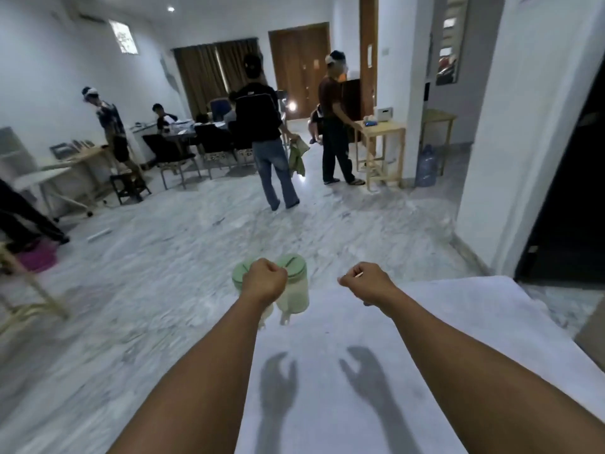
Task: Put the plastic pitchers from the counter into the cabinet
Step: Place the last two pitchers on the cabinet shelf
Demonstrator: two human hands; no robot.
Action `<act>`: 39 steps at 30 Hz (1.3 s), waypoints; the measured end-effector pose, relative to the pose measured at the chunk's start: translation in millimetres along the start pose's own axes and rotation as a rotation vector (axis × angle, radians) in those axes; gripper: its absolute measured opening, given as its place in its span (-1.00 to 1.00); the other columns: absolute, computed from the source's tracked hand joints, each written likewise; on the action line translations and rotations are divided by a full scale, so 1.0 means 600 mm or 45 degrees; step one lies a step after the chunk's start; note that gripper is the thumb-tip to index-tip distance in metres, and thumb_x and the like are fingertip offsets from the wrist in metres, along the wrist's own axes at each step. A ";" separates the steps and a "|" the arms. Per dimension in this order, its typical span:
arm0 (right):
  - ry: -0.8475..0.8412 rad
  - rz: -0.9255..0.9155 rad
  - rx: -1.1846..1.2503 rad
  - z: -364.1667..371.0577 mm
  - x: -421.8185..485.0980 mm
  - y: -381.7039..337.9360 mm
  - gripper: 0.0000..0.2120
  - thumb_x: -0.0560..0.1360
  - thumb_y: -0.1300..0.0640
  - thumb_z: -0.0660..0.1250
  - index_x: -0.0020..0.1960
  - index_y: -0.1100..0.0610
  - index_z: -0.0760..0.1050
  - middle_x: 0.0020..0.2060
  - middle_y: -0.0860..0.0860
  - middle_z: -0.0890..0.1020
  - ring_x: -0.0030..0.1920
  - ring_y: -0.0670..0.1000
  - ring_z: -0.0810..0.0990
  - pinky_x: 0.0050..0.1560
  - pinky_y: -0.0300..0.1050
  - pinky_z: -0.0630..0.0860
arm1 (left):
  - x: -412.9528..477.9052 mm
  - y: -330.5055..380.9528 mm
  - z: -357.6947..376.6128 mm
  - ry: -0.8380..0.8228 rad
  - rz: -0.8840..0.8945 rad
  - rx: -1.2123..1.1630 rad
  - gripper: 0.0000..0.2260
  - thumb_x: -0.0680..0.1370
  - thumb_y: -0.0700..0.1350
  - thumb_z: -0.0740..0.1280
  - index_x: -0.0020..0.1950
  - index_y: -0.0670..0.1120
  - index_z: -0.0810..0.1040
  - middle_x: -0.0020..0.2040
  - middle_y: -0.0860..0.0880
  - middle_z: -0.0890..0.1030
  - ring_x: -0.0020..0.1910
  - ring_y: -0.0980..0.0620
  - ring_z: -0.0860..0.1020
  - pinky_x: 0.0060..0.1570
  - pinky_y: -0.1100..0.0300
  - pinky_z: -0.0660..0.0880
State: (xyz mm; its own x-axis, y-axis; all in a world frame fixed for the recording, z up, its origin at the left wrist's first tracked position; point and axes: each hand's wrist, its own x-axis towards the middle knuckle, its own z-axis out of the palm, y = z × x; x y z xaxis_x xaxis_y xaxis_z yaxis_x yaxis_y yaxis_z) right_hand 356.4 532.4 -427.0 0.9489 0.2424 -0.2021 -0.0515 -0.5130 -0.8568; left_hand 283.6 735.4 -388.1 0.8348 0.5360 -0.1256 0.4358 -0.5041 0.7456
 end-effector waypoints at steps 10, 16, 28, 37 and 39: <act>-0.354 0.227 0.150 0.274 0.246 0.074 -0.53 0.33 -0.12 0.43 0.14 0.12 0.57 0.07 0.06 0.65 0.05 0.11 0.61 0.09 0.02 0.54 | 0.194 -0.236 0.087 0.162 -0.562 -0.212 -0.49 0.53 -0.02 0.45 0.43 -0.10 0.43 0.38 -0.17 0.52 0.27 -0.18 0.56 0.29 -0.01 0.48; -0.393 0.198 0.191 0.345 0.272 0.094 -0.50 0.37 -0.06 0.50 0.25 0.05 0.52 0.08 -0.05 0.59 0.18 0.04 0.57 0.24 -0.05 0.48 | 0.271 -0.268 0.117 0.113 -0.646 -0.411 -0.44 0.44 0.03 0.51 0.39 -0.12 0.49 0.25 -0.15 0.62 0.18 -0.15 0.62 0.28 -0.09 0.52; -0.224 0.185 0.336 0.265 0.272 0.062 -0.92 0.34 0.11 0.37 -0.24 0.12 0.59 -0.37 0.02 0.67 -0.29 0.10 0.66 -0.11 0.05 0.60 | 0.237 -0.209 0.109 0.104 -0.561 -0.637 -0.68 0.56 0.05 0.40 0.08 -0.21 0.62 -0.01 -0.16 0.73 -0.01 -0.14 0.72 0.02 -0.03 0.60; 0.032 0.059 0.288 0.070 0.127 -0.004 -0.89 0.36 0.11 0.37 -0.25 0.15 0.51 -0.44 0.05 0.52 -0.43 0.07 0.45 -0.39 -0.11 0.42 | 0.091 -0.090 0.031 -0.072 -0.409 -0.793 -0.65 0.57 0.05 0.36 0.11 -0.24 0.58 -0.23 -0.11 0.60 -0.49 -0.02 0.49 -0.43 0.18 0.40; 0.104 0.016 0.308 0.026 0.071 -0.022 -0.87 0.38 0.14 0.38 -0.28 0.15 0.47 -0.47 0.07 0.50 -0.47 0.07 0.42 -0.39 -0.09 0.38 | 0.055 -0.056 0.015 -0.090 -0.305 -0.798 -0.61 0.56 0.08 0.37 0.15 -0.24 0.57 -0.29 -0.08 0.58 -0.54 0.02 0.42 -0.44 0.19 0.34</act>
State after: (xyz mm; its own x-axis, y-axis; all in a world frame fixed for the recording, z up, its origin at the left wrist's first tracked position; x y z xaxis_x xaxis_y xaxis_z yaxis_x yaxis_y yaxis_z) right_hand 392.9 562.3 -431.4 0.9691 0.1651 -0.1834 -0.1275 -0.3013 -0.9450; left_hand 299.8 763.9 -423.2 0.7687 0.5277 -0.3613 0.3520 0.1227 0.9279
